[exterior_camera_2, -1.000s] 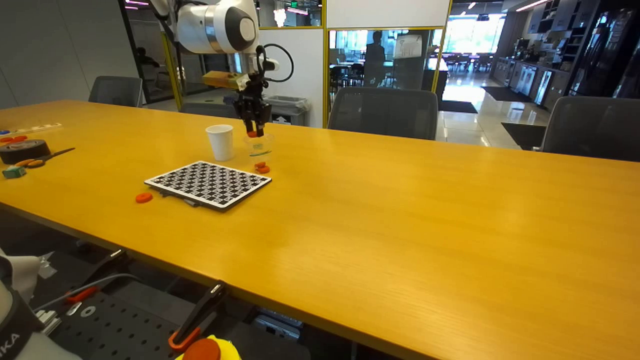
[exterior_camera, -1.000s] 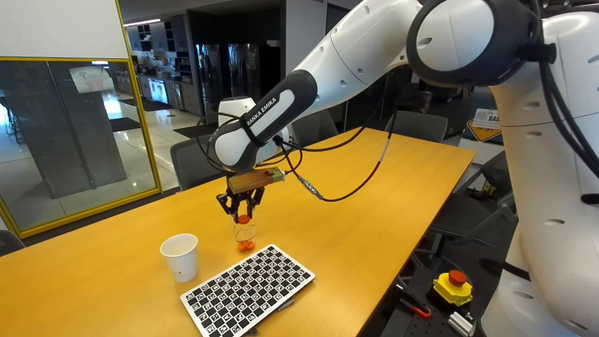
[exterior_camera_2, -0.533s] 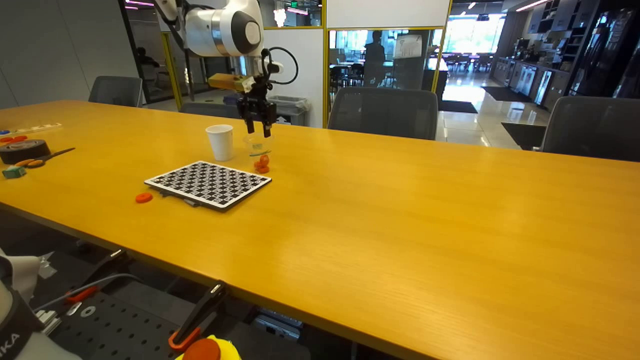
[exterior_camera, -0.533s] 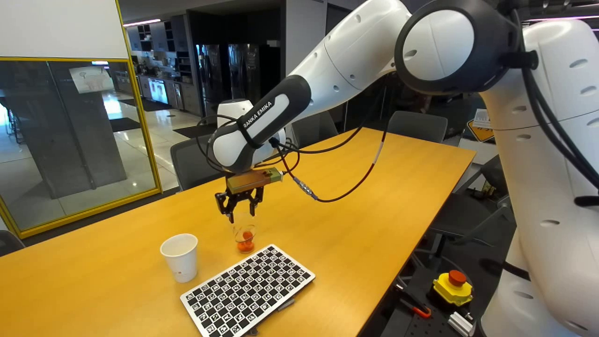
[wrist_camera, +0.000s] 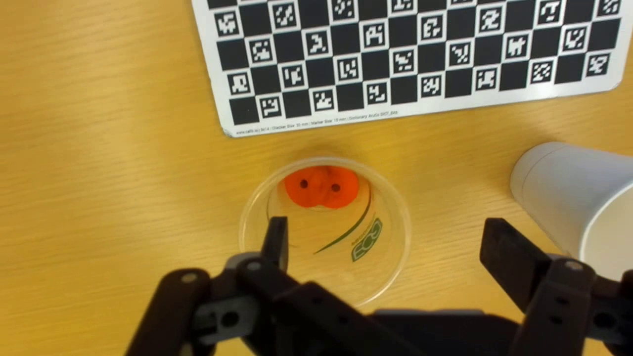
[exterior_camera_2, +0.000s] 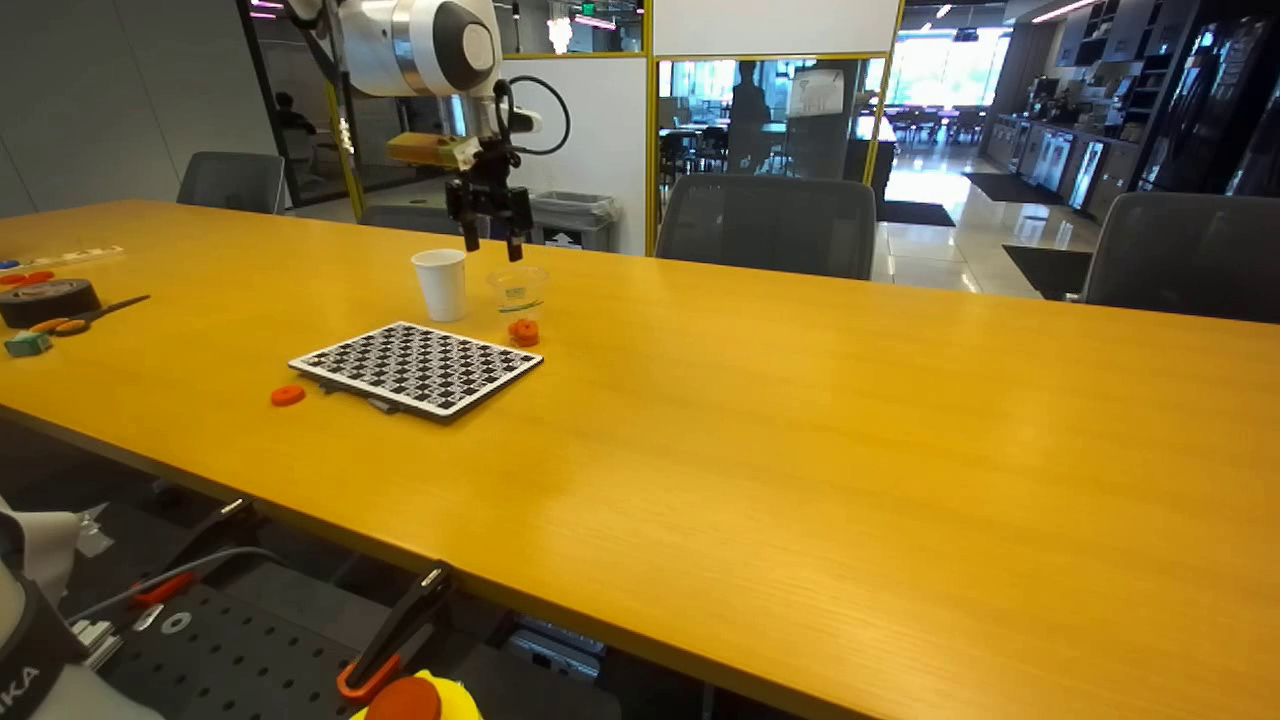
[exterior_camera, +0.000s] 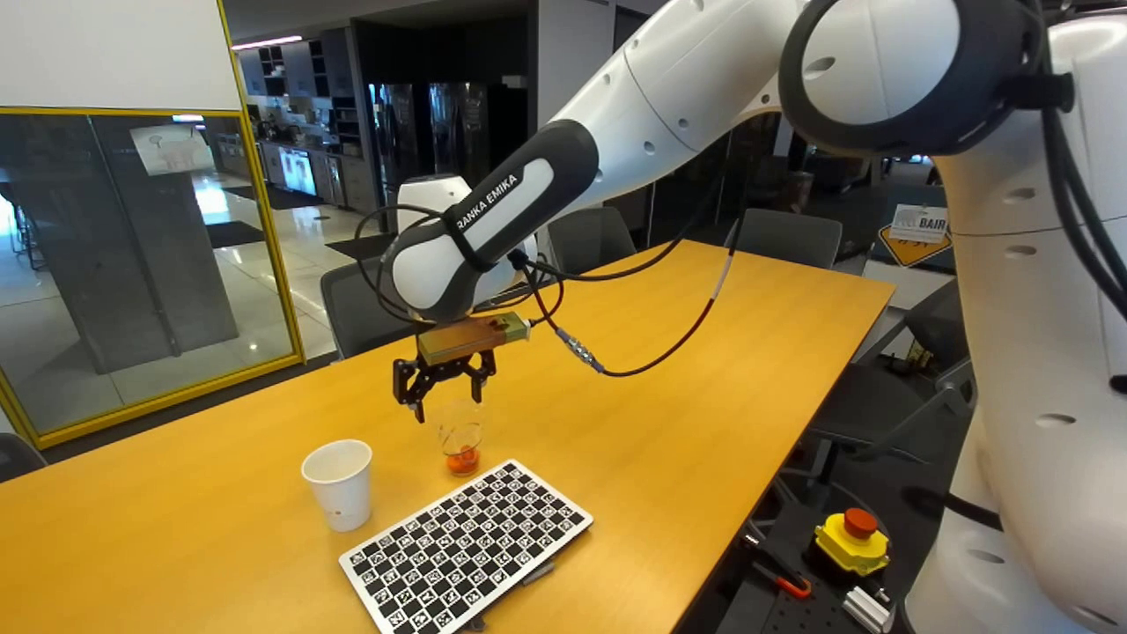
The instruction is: Put the yellow objects in the white cup and put the orange objects in the colourless cup
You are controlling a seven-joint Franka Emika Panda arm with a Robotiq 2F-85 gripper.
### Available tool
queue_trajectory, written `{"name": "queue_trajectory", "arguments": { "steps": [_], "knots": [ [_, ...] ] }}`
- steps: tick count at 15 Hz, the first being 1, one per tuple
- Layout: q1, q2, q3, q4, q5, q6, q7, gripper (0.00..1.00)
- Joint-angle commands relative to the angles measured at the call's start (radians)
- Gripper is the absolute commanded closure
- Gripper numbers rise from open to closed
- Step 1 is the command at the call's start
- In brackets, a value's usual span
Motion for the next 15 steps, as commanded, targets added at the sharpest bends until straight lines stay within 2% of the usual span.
{"name": "queue_trajectory", "arguments": {
  "steps": [1, 8, 11, 15],
  "knots": [
    [0.061, -0.157, 0.013, -0.174, -0.012, 0.01, 0.099, 0.0],
    [0.129, -0.32, 0.138, -0.439, 0.027, 0.067, 0.238, 0.0],
    [0.141, -0.327, 0.185, -0.517, 0.043, 0.127, 0.267, 0.0],
    [0.141, -0.301, 0.212, -0.587, 0.068, 0.242, 0.269, 0.0]
  ]
}}
